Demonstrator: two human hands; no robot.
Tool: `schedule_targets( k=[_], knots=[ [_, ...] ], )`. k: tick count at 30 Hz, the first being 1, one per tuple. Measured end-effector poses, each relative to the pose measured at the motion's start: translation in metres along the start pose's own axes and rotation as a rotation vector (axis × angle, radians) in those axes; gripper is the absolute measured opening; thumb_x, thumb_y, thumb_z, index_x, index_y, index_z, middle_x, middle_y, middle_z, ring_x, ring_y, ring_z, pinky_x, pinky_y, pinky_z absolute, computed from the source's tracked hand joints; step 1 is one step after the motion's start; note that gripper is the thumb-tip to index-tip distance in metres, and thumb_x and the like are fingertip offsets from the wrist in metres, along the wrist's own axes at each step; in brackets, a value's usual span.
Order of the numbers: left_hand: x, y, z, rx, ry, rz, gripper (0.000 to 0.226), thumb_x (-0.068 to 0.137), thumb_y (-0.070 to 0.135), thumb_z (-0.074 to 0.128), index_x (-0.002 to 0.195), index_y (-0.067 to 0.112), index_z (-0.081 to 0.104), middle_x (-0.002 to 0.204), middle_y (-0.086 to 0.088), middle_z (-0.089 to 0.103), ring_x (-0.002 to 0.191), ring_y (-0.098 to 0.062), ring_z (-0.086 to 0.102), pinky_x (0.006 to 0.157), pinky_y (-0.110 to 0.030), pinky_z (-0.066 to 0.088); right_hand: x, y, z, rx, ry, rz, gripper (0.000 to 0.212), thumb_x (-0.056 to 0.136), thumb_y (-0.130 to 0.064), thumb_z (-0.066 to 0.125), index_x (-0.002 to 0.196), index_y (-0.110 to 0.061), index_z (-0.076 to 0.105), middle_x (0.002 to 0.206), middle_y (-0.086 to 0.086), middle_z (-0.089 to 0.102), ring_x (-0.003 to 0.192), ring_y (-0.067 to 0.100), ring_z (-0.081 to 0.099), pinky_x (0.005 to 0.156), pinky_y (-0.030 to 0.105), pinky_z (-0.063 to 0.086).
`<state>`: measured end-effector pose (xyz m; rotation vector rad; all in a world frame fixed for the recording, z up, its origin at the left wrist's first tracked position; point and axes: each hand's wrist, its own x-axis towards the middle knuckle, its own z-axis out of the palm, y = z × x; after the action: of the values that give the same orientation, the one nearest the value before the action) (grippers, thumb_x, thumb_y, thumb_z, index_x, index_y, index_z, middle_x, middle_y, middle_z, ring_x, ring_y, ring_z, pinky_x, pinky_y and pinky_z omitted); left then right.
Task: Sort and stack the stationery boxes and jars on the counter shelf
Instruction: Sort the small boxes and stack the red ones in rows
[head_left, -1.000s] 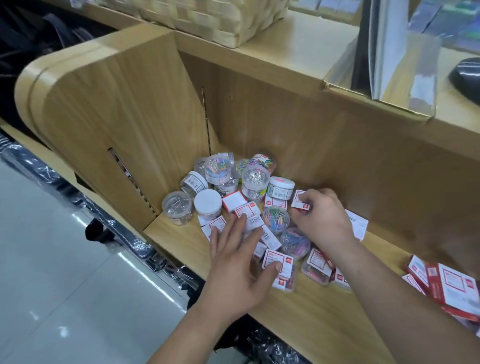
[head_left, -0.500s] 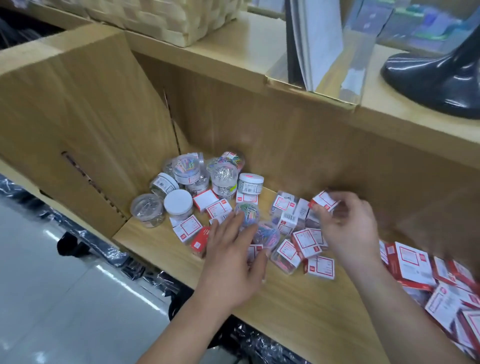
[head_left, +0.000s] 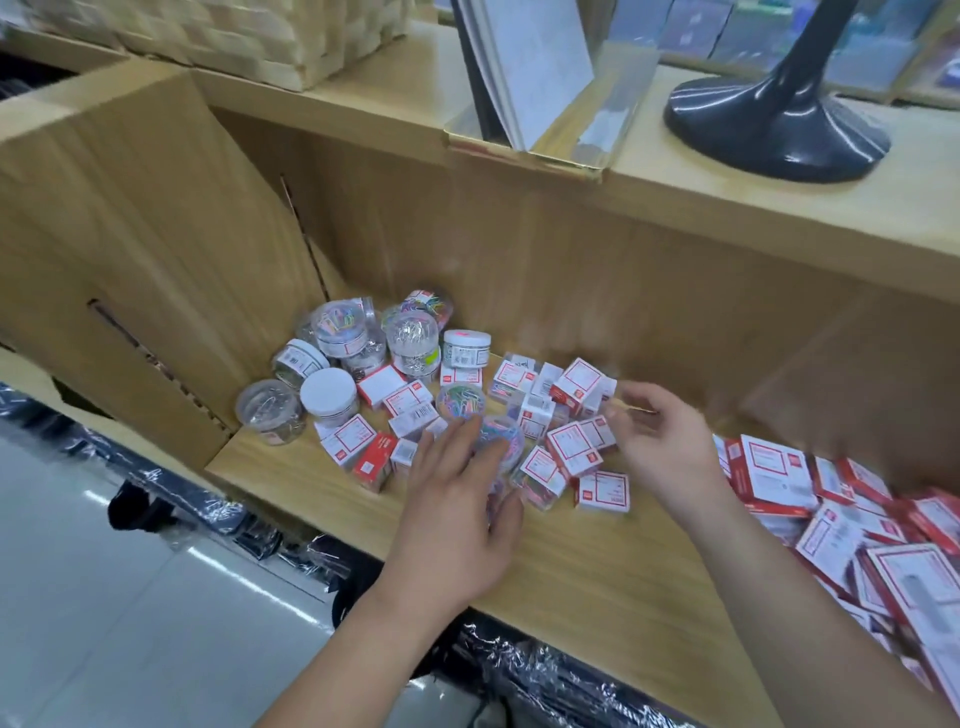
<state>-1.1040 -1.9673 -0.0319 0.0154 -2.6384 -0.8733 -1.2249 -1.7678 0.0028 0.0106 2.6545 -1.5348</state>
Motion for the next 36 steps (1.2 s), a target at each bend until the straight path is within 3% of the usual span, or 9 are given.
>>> schedule_targets(
  k=[2, 5, 8, 15, 21, 24, 28, 32, 36],
  knots=[
    [0.003, 0.014, 0.002, -0.040, -0.003, 0.047, 0.045, 0.088, 0.034, 0.063, 0.129, 0.015, 0.065, 0.145, -0.011, 0.054, 0.139, -0.031, 0.047, 0.118, -0.054, 0.032, -0.012, 0.001, -0.013, -0.030, -0.009, -0.026, 0.023, 0.091, -0.020, 0.072, 0.114, -0.018, 0.071, 0.103, -0.011, 0.070, 0.099, 0.009, 0.067, 0.095, 0.031, 0.053],
    [0.009, 0.042, 0.015, -0.133, -0.038, 0.120, 0.044, 0.089, 0.027, 0.067, 0.132, 0.017, 0.062, 0.144, -0.006, 0.055, 0.136, -0.026, 0.050, 0.115, -0.045, 0.039, -0.034, 0.003, -0.036, -0.079, -0.030, -0.050, 0.016, 0.090, -0.020, 0.073, 0.105, -0.016, 0.074, 0.097, -0.013, 0.072, 0.088, -0.006, 0.065, 0.080, 0.010, 0.050],
    [0.012, 0.071, 0.037, -0.191, -0.144, 0.127, 0.048, 0.090, 0.033, 0.063, 0.136, 0.021, 0.060, 0.142, 0.002, 0.057, 0.134, -0.017, 0.052, 0.110, -0.035, 0.044, -0.056, 0.014, -0.065, -0.091, -0.041, -0.034, 0.010, 0.089, -0.020, 0.074, 0.099, -0.021, 0.075, 0.092, -0.013, 0.074, 0.085, -0.005, 0.066, 0.075, 0.006, 0.048],
    [0.017, 0.142, 0.097, -0.318, -0.394, 0.304, 0.050, 0.087, 0.029, 0.063, 0.136, 0.024, 0.055, 0.135, 0.005, 0.061, 0.122, -0.017, 0.059, 0.101, -0.035, 0.051, -0.098, 0.056, -0.148, -0.258, 0.010, 0.024, 0.009, 0.090, -0.028, 0.070, 0.098, -0.027, 0.075, 0.086, -0.016, 0.075, 0.078, -0.004, 0.069, 0.076, 0.030, 0.057],
    [0.021, 0.195, 0.146, -0.314, -0.449, 0.427, 0.049, 0.091, 0.033, 0.063, 0.137, 0.015, 0.060, 0.141, -0.003, 0.059, 0.130, -0.020, 0.056, 0.107, -0.036, 0.048, -0.137, 0.098, -0.222, -0.243, 0.261, 0.154, 0.004, 0.090, -0.029, 0.072, 0.092, -0.028, 0.075, 0.087, -0.017, 0.075, 0.084, -0.001, 0.069, 0.079, 0.034, 0.057],
    [0.019, 0.225, 0.169, -0.300, -0.468, 0.515, 0.050, 0.091, 0.036, 0.061, 0.138, 0.018, 0.059, 0.146, -0.002, 0.055, 0.134, -0.019, 0.052, 0.109, -0.032, 0.045, -0.147, 0.132, -0.259, -0.282, 0.448, 0.152, 0.010, 0.090, -0.024, 0.072, 0.099, -0.025, 0.076, 0.097, -0.012, 0.074, 0.088, 0.003, 0.067, 0.080, 0.036, 0.056],
    [0.037, 0.267, 0.200, -0.274, -0.581, 0.572, 0.056, 0.093, 0.034, 0.061, 0.147, 0.026, 0.049, 0.158, 0.001, 0.041, 0.143, -0.018, 0.040, 0.114, -0.033, 0.040, -0.134, 0.170, -0.294, -0.289, 0.603, 0.110, 0.037, 0.087, -0.036, 0.068, 0.119, -0.019, 0.069, 0.105, -0.005, 0.062, 0.097, 0.008, 0.060, 0.088, 0.039, 0.053],
    [0.078, 0.318, 0.230, -0.126, -0.662, 0.585, 0.070, 0.092, 0.030, 0.063, 0.156, 0.024, 0.035, 0.164, -0.005, 0.031, 0.147, -0.026, 0.032, 0.119, -0.037, 0.033, -0.105, 0.196, -0.308, -0.121, 0.515, 0.190, 0.058, 0.090, -0.018, 0.073, 0.142, -0.023, 0.051, 0.136, -0.002, 0.054, 0.127, 0.012, 0.052, 0.110, 0.042, 0.044],
    [0.091, 0.339, 0.259, 0.002, -0.792, 0.691, 0.090, 0.081, 0.037, 0.069, 0.159, 0.031, 0.025, 0.160, 0.001, 0.036, 0.143, -0.025, 0.037, 0.115, -0.046, 0.037, -0.092, 0.200, -0.311, 0.124, 0.396, 0.270, 0.059, 0.096, -0.022, 0.067, 0.147, -0.038, 0.042, 0.137, -0.012, 0.057, 0.121, -0.001, 0.056, 0.103, 0.025, 0.047]
  ],
)
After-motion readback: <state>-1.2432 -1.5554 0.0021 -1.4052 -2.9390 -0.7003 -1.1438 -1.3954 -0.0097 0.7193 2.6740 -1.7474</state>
